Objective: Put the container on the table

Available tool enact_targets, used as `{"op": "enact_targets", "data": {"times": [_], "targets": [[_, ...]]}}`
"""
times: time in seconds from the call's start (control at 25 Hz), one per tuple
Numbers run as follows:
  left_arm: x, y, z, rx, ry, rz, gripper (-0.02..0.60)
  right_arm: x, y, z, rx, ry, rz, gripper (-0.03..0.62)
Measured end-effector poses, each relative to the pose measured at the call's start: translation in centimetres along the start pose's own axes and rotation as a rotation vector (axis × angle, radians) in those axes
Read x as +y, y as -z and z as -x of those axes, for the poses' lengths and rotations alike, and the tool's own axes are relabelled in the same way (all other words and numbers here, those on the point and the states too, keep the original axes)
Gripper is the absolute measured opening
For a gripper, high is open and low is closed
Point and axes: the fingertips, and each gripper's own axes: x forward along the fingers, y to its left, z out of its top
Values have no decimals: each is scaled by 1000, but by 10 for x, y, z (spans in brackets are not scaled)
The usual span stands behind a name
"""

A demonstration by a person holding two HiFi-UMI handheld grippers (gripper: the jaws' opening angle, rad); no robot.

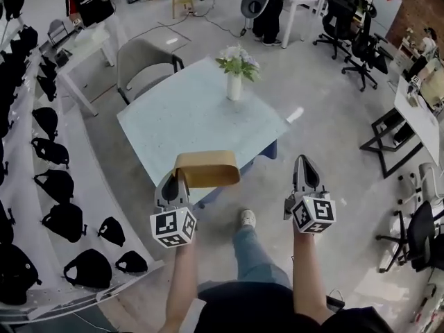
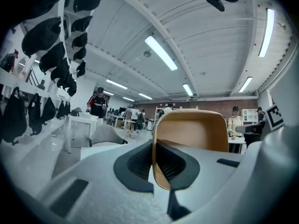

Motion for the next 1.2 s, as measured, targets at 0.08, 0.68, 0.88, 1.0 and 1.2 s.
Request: {"op": "enact_targets", "data": {"times": [0.08, 0.68, 0.88, 1.0, 1.2], "targets": [[-3, -2, -35, 8, -22, 2, 11, -16, -2, -44, 10, -23, -5, -2], [1, -1, -187, 35, -145, 49, 11, -55, 22, -239, 136, -181, 7, -2], [1, 11, -220, 89, -118, 57, 11, -63, 27, -256, 163, -164, 9, -2], [-1, 19, -242, 128, -103, 70, 11, -69, 28, -270, 174, -150, 11, -2], [-12, 38, -275, 197, -75, 120, 11, -77, 43, -287, 219, -144, 11, -2]]}}
